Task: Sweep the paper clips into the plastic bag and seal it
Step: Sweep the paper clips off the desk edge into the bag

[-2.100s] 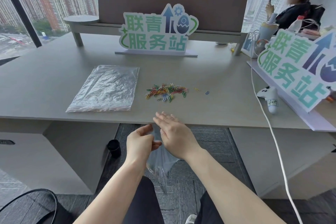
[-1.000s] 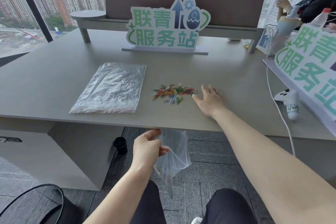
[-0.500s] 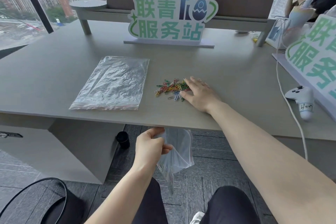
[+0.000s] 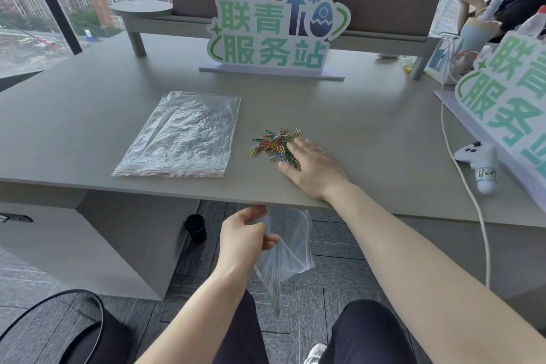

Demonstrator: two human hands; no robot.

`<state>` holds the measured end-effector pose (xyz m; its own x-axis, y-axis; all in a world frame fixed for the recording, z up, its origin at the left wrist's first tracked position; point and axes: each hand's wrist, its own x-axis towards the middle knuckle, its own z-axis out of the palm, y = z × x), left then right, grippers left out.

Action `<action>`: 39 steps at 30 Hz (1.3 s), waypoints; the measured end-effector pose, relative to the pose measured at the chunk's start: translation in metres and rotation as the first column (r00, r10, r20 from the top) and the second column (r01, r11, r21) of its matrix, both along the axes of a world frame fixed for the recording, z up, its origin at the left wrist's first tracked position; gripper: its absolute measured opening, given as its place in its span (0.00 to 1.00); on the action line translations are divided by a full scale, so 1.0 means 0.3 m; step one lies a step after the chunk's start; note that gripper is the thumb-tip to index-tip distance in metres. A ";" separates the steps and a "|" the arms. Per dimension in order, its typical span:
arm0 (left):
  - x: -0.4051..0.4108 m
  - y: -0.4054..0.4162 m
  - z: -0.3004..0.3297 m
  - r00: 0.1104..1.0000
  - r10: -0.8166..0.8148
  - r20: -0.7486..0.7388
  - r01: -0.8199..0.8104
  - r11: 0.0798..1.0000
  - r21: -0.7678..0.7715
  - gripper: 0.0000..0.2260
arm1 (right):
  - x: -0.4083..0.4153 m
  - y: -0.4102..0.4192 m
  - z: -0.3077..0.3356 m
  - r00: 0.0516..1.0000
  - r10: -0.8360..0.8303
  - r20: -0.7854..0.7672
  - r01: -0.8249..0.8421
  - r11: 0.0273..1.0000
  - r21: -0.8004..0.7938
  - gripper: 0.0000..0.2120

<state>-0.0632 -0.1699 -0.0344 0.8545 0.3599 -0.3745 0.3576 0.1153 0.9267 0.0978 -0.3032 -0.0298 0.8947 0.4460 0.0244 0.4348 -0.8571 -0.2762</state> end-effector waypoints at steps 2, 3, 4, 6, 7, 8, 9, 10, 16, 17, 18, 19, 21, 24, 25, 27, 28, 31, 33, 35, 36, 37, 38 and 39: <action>-0.007 -0.001 0.006 1.000 0.000 0.002 0.000 1.000 -0.009 0.26 | -0.035 0.008 0.000 1.000 -0.002 -0.004 0.002 1.000 -0.003 0.35; -0.009 -0.002 0.007 1.000 0.000 0.003 0.000 1.000 -0.012 0.26 | -0.050 0.013 -0.001 1.000 -0.004 -0.008 0.004 1.000 -0.002 0.35; -0.012 -0.003 0.008 1.000 0.000 0.004 0.000 1.000 -0.013 0.26 | -0.068 0.016 -0.001 1.000 -0.006 -0.010 0.006 1.000 -0.001 0.35; -0.016 -0.004 0.008 1.000 -0.002 0.010 0.002 1.000 -0.013 0.25 | -0.104 0.021 -0.004 1.000 -0.011 -0.010 0.011 1.000 0.005 0.35; -0.018 -0.006 0.007 1.000 -0.004 0.014 0.005 1.000 -0.013 0.25 | -0.122 0.023 -0.005 1.000 -0.014 -0.010 0.014 1.000 0.005 0.35; -0.021 -0.007 0.007 1.000 -0.007 0.018 0.007 1.000 -0.013 0.25 | -0.140 0.025 -0.005 1.000 -0.015 -0.010 0.015 1.000 0.002 0.35; -0.022 -0.009 0.007 1.000 -0.009 0.021 0.009 1.000 -0.014 0.25 | -0.158 0.026 -0.006 1.000 -0.012 -0.011 0.012 1.000 -0.003 0.34; -0.024 -0.010 0.007 1.000 -0.010 0.023 0.010 1.000 -0.017 0.25 | -0.175 0.028 -0.006 1.000 -0.005 -0.013 0.005 1.000 -0.004 0.34; -0.028 -0.018 0.017 1.000 0.006 0.024 -0.005 1.000 -0.029 0.26 | -0.205 0.001 0.014 0.994 -0.093 -0.059 0.103 0.978 0.184 0.29; -0.029 -0.018 0.019 1.000 0.009 0.025 -0.008 0.999 -0.031 0.26 | -0.202 0.000 0.017 0.993 -0.097 -0.066 0.107 0.980 0.170 0.28; -0.030 -0.019 0.020 1.000 0.009 0.027 -0.008 0.999 -0.031 0.26 | -0.202 0.003 0.019 0.994 -0.084 -0.068 0.093 0.985 0.142 0.28; -0.031 -0.020 0.020 1.000 0.009 0.028 -0.008 0.999 -0.031 0.26 | -0.203 0.009 0.018 0.996 -0.063 -0.061 0.070 0.992 0.108 0.28; -0.033 -0.020 0.020 0.999 0.011 0.033 -0.010 0.999 -0.037 0.26 | -0.211 0.022 0.012 0.999 -0.026 -0.026 0.027 0.999 0.043 0.27; -0.036 -0.020 0.019 0.999 0.018 0.040 -0.016 0.999 -0.043 0.25 | -0.227 0.029 0.004 1.000 -0.014 0.016 0.013 1.000 0.015 0.28; -0.036 -0.020 0.018 0.999 0.022 0.041 -0.020 0.999 -0.045 0.25 | -0.235 0.029 0.003 1.000 -0.013 0.023 0.012 1.000 0.013 0.28; -0.035 -0.018 0.015 0.998 0.034 0.046 -0.032 0.998 -0.051 0.25 | -0.255 0.033 0.002 0.999 -0.008 0.034 0.007 1.000 0.006 0.28; -0.034 -0.017 0.013 0.998 0.039 0.048 -0.037 0.998 -0.054 0.25 | -0.267 0.035 0.000 0.999 -0.006 0.041 0.005 1.000 0.003 0.28; -0.033 -0.011 0.011 0.997 0.054 0.046 -0.051 0.997 -0.065 0.24 | -0.299 0.046 -0.003 0.999 -0.006 0.049 0.006 1.000 0.010 0.28; -0.031 -0.006 0.009 0.997 0.064 0.040 -0.061 0.995 -0.073 0.24 | -0.320 0.053 -0.004 0.999 -0.013 0.049 0.013 1.000 0.012 0.28; -0.029 -0.001 0.006 0.997 0.069 0.039 -0.066 0.995 -0.076 0.24 | -0.342 0.059 -0.005 0.998 -0.017 0.052 0.016 1.000 0.008 0.27; -0.028 0.001 0.006 0.997 0.071 0.039 -0.068 0.995 -0.076 0.24 | -0.354 0.063 -0.005 0.998 -0.017 0.057 0.017 1.000 0.009 0.27; -0.029 0.004 0.006 0.996 0.074 0.039 -0.071 0.995 -0.074 0.24 | -0.365 0.065 -0.005 0.998 -0.018 0.063 0.017 1.000 0.015 0.27; -0.031 0.007 0.007 0.996 0.077 0.039 -0.074 0.995 -0.073 0.24 | -0.375 0.068 -0.006 0.997 -0.020 0.070 0.019 1.000 0.022 0.27; -0.033 0.010 0.007 0.996 0.081 0.040 -0.078 0.994 -0.071 0.24 | -0.384 0.070 -0.008 0.997 -0.023 0.079 0.020 0.999 0.029 0.27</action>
<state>-0.0730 -0.1670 -0.0324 0.8399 0.4015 -0.3651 0.3054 0.2064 0.9296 -0.0173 -0.2821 -0.0321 0.8989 0.4248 0.1076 0.4377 -0.8588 -0.2661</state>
